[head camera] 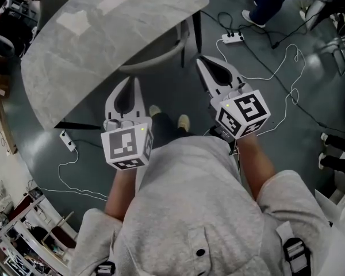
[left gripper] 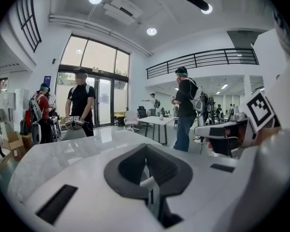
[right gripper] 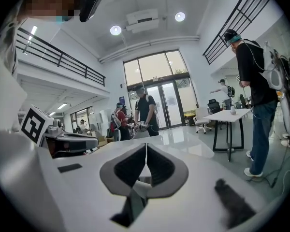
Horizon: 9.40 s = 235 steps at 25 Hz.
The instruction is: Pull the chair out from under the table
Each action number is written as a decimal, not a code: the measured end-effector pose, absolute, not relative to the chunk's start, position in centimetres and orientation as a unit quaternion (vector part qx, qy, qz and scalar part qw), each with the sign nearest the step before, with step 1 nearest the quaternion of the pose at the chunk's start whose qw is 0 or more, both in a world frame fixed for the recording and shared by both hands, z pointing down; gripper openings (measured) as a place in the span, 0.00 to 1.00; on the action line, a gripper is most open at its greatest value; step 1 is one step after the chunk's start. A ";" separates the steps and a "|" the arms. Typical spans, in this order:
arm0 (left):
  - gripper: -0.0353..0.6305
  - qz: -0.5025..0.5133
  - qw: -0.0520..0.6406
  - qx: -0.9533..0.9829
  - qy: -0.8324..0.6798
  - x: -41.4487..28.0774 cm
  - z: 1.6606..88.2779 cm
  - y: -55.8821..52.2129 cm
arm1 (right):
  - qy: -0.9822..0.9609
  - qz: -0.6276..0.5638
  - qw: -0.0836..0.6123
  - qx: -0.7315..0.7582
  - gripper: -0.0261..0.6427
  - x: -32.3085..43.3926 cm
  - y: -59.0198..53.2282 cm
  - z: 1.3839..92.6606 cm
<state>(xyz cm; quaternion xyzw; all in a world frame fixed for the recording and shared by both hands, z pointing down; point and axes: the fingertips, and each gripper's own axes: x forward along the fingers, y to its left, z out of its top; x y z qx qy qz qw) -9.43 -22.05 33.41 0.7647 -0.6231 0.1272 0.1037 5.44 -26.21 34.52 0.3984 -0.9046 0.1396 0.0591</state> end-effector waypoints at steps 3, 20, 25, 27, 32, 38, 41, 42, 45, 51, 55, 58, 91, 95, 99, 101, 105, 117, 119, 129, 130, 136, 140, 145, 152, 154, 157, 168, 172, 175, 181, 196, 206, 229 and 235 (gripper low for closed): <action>0.08 0.133 0.114 0.761 -0.625 -10.6 34.2 -22.9 | -0.905 0.143 0.070 0.394 0.08 4.6 -27.3 35.1; 0.10 0.228 0.161 0.795 -0.539 -13.9 43.3 -30.6 | -0.902 0.161 0.191 0.353 0.08 0.0 -35.5 43.1; 0.29 0.288 0.185 0.823 -0.454 -13.2 48.6 -31.8 | -0.908 0.170 0.254 0.286 0.21 -2.1 -36.5 47.7; 0.32 0.315 0.196 0.838 -0.400 -12.5 51.5 -31.6 | -0.910 0.159 0.301 0.238 0.24 -3.0 -36.0 50.3; 0.43 0.383 0.209 0.846 -0.305 -12.6 57.4 -31.6 | -0.889 0.083 0.438 0.107 0.32 -4.5 -34.1 57.3; 0.47 0.471 0.214 0.830 -0.208 -13.2 62.7 -31.5 | -0.850 0.023 0.526 -0.014 0.35 -5.2 -33.4 62.8; 0.45 0.502 0.201 0.826 -0.161 -13.1 63.0 -31.4 | -0.839 0.021 0.540 -0.062 0.36 -5.6 -33.3 63.7; 0.43 0.510 0.198 0.825 -0.141 -13.1 62.9 -31.2 | -0.833 0.020 0.548 -0.079 0.36 -5.5 -33.2 63.9; 0.41 0.536 0.186 0.819 -0.081 -13.0 62.9 -30.8 | -0.808 0.015 0.576 -0.122 0.36 -5.1 -32.6 64.3; 0.34 0.585 0.135 0.800 -0.002 -12.4 66.2 -30.1 | -0.761 -0.030 0.625 -0.169 0.36 -5.2 -32.5 66.7; 0.33 0.571 0.140 0.808 0.015 -12.4 66.3 -30.2 | -0.750 -0.026 0.634 -0.186 0.34 -5.1 -32.6 66.8; 0.33 0.571 0.153 0.805 0.034 -12.3 66.5 -30.1 | -0.742 -0.020 0.640 -0.199 0.33 -4.8 -32.6 66.9; 0.27 0.582 0.120 0.804 0.003 -11.6 66.6 -26.3 | -0.734 -0.030 0.650 -0.194 0.28 -3.8 -28.0 67.2; 0.26 0.583 0.118 0.804 0.017 -11.3 66.2 -25.9 | -0.739 -0.002 0.645 -0.193 0.27 -3.4 -27.1 66.8; 0.27 0.572 0.134 0.808 0.027 -9.5 65.9 -23.3 | -0.736 0.001 0.645 -0.207 0.27 -1.8 -24.7 66.7; 0.28 0.569 0.140 0.810 0.026 -9.0 65.8 -22.2 | -0.736 -0.002 0.645 -0.208 0.27 -1.4 -23.7 66.6; 0.30 0.565 0.157 0.809 0.033 -8.5 65.7 -20.2 | -0.735 -0.001 0.645 -0.211 0.27 -0.8 -21.9 66.6; 0.30 0.574 0.150 0.805 0.032 -7.3 65.7 -15.3 | -0.736 0.002 0.645 -0.206 0.27 0.6 -16.8 66.5; 0.30 0.573 0.149 0.805 0.030 -6.5 65.8 -14.4 | -0.736 0.000 0.644 -0.207 0.27 1.3 -15.9 66.5; 0.30 0.568 0.149 0.809 0.029 -4.8 66.1 -10.3 | -0.734 0.000 0.647 -0.207 0.27 2.9 -11.8 66.8; 0.30 0.567 0.149 0.810 0.030 -4.6 66.1 -9.9 | -0.734 0.000 0.647 -0.206 0.27 3.0 -11.5 66.8; 0.30 0.567 0.149 0.809 0.032 -4.8 65.8 -8.3 | -0.733 0.004 0.649 -0.206 0.27 2.9 -9.8 66.6; 0.30 0.570 0.145 0.808 0.032 -5.0 65.8 -8.3 | -0.734 0.006 0.648 -0.202 0.27 2.7 -9.5 66.5; 0.30 0.567 0.146 0.810 0.039 -4.8 65.5 -7.4 | -0.732 0.008 0.650 -0.203 0.27 2.9 -8.7 66.2; 0.29 0.570 0.143 0.809 0.034 -4.2 65.8 -7.2 | -0.730 0.008 0.654 -0.198 0.27 3.5 -8.6 66.7; 0.29 0.570 0.142 0.808 0.036 -4.4 65.8 -6.8 | -0.730 0.009 0.654 -0.199 0.27 3.4 -8.0 66.6; 0.29 0.573 0.140 0.807 0.040 -4.4 65.5 -6.0 | -0.730 0.013 0.654 -0.198 0.27 3.5 -7.1 66.4; 0.29 0.573 0.133 0.807 0.048 -4.3 65.4 -2.9 | -0.728 0.021 0.657 -0.196 0.27 3.7 -3.9 66.4; 0.29 0.573 0.131 0.808 0.047 -4.5 65.4 -2.4 | -0.731 0.022 0.656 -0.188 0.27 3.4 -3.4 66.3; 0.29 0.574 0.133 0.807 0.052 -4.2 65.5 -1.4 | -0.729 0.023 0.658 -0.190 0.27 3.8 -2.4 66.4; 0.29 0.574 0.128 0.807 0.052 -4.0 65.5 -0.3 | -0.731 0.023 0.656 -0.185 0.27 4.0 -1.3 66.4; 0.29 0.575 0.128 0.807 0.045 -3.1 65.7 3.5 | -0.735 0.019 0.652 -0.186 0.27 4.6 2.5 66.5; 0.29 0.576 0.130 0.806 0.050 -2.7 65.8 5.4 | -0.736 0.018 0.652 -0.181 0.27 5.0 4.4 66.6; 0.29 0.574 0.116 0.809 0.053 -2.2 65.8 9.5 | -0.735 0.030 0.657 -0.167 0.27 5.7 8.8 66.7; 0.29 0.573 0.114 0.809 0.058 -2.3 65.8 10.9 | -0.735 0.037 0.656 -0.165 0.27 5.5 10.3 66.6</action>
